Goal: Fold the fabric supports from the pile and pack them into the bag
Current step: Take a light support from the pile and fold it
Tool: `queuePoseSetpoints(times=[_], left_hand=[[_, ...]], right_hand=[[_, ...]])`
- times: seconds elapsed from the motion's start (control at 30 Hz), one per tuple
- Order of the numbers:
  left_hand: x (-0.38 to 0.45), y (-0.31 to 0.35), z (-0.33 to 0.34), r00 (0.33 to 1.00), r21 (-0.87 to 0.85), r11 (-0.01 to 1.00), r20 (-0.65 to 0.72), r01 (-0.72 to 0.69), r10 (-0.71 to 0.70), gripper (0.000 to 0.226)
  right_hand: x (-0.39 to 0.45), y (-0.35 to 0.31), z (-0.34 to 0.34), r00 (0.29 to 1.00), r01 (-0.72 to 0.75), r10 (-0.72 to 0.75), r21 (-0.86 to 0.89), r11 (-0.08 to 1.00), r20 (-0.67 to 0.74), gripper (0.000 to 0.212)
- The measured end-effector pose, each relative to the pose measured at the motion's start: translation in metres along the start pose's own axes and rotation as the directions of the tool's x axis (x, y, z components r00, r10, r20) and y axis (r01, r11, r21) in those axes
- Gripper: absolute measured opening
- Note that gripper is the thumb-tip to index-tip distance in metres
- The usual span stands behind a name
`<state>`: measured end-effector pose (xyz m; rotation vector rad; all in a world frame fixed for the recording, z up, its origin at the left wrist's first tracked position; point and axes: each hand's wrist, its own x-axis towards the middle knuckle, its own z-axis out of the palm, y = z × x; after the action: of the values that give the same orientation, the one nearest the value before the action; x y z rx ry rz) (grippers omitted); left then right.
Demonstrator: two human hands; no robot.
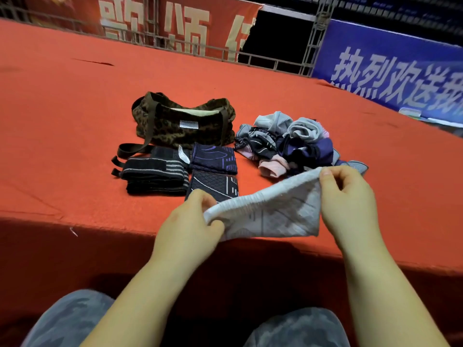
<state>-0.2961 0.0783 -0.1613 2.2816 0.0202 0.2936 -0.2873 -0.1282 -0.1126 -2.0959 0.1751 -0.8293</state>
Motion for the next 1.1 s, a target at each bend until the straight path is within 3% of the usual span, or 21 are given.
queuePoseSetpoints(times=[0.1,0.17,0.27,0.37,0.53,0.7,0.93,1.03,1.1], left_hand=[[0.009,-0.017,-0.009,1.0,0.018,0.999,-0.018,0.026,-0.026,0.016],[0.016,-0.027,-0.013,0.998,-0.139,0.988,0.008,0.065,-0.064,0.016],[0.019,-0.031,-0.012,0.987,-0.51,0.846,0.109,0.158,-0.118,0.011],[0.02,-0.032,-0.004,0.99,-0.582,0.8,0.088,0.144,-0.114,0.014],[0.022,-0.025,0.011,0.996,-0.387,0.919,-0.019,0.069,-0.083,0.017],[0.031,-0.005,0.032,1.0,-0.144,0.99,-0.03,0.001,-0.005,0.017],[0.068,0.031,0.066,0.999,0.154,0.988,-0.037,0.001,0.005,0.021],[0.072,0.035,0.083,0.985,0.264,0.955,-0.068,-0.137,0.16,0.037],[0.066,0.036,0.096,0.959,0.28,0.927,-0.057,-0.25,0.276,0.043]], right_hand=[[0.0,0.009,-0.004,0.998,-0.024,0.024,-0.008,1.0,-0.051,0.013],[0.002,0.015,-0.008,0.996,-0.042,0.041,-0.013,0.999,-0.077,0.015],[0.004,0.022,-0.014,0.994,-0.057,0.056,-0.014,0.998,-0.093,0.022],[0.005,0.03,-0.017,0.993,-0.069,0.066,-0.025,0.997,-0.098,0.023],[0.008,0.051,-0.018,0.993,-0.102,0.093,-0.133,0.986,-0.075,0.026],[0.024,0.08,-0.018,0.989,-0.15,0.146,-0.278,0.949,-0.035,0.03],[0.064,0.112,-0.015,0.977,-0.211,0.207,-0.342,0.916,-0.051,0.03],[0.062,0.111,-0.011,0.977,-0.212,0.211,-0.321,0.923,-0.041,0.024],[0.048,0.108,0.001,0.992,-0.119,0.126,-0.36,0.925,-0.002,0.028]])
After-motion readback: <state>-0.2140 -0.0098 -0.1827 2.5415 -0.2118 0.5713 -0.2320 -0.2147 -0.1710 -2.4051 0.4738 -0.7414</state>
